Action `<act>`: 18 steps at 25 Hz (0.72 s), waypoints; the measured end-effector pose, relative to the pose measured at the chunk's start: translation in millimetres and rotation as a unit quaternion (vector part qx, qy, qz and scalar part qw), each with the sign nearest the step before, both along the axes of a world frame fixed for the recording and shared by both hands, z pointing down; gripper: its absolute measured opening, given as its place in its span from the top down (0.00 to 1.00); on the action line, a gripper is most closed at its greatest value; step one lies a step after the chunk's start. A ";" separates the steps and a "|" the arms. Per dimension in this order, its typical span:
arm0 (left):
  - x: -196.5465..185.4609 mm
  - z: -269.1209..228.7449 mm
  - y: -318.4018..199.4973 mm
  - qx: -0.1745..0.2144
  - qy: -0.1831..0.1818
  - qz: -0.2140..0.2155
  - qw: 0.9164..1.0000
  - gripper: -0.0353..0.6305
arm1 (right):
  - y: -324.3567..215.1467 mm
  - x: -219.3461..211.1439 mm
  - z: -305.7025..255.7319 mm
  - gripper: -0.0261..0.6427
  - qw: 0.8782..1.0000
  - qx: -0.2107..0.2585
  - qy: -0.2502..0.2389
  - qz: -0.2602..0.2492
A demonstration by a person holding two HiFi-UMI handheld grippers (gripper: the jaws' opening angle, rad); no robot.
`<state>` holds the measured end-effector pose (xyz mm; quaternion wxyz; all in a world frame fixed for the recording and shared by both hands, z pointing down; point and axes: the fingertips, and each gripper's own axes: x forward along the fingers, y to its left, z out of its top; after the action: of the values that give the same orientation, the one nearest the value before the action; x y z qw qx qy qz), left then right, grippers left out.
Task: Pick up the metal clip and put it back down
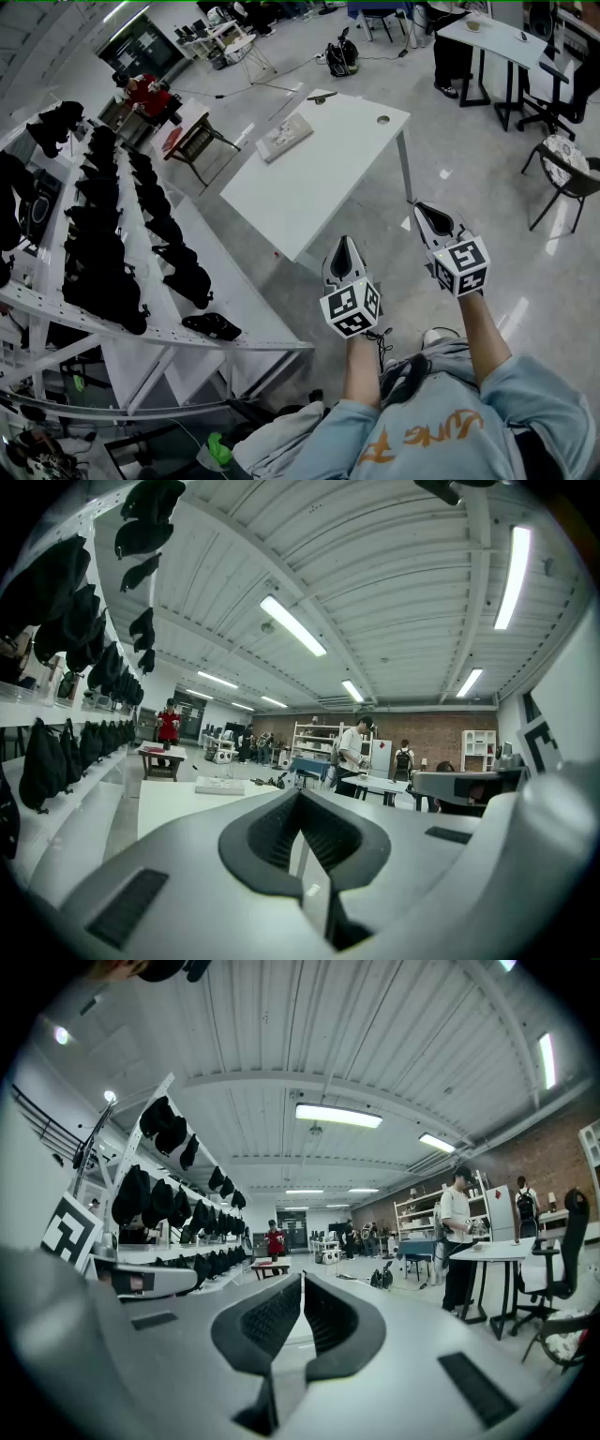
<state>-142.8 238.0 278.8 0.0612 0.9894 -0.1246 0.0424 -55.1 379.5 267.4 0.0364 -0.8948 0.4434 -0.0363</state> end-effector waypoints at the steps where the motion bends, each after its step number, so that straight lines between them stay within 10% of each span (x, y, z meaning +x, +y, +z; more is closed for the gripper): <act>1: 2.8 1.6 3.3 -0.002 -0.002 -0.001 1.000 0.93 | 4.2 5.9 3.7 0.91 1.000 -0.003 -0.006 0.006; 18: 51.7 3.3 9.6 0.006 -0.006 -0.033 0.999 0.93 | 2.4 76.8 11.5 0.91 0.999 -0.004 -0.021 -0.024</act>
<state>-91.1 247.6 282.1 0.0557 0.9849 -0.1573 0.0456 21.7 381.9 278.9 0.0415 -0.8830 0.4640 -0.0574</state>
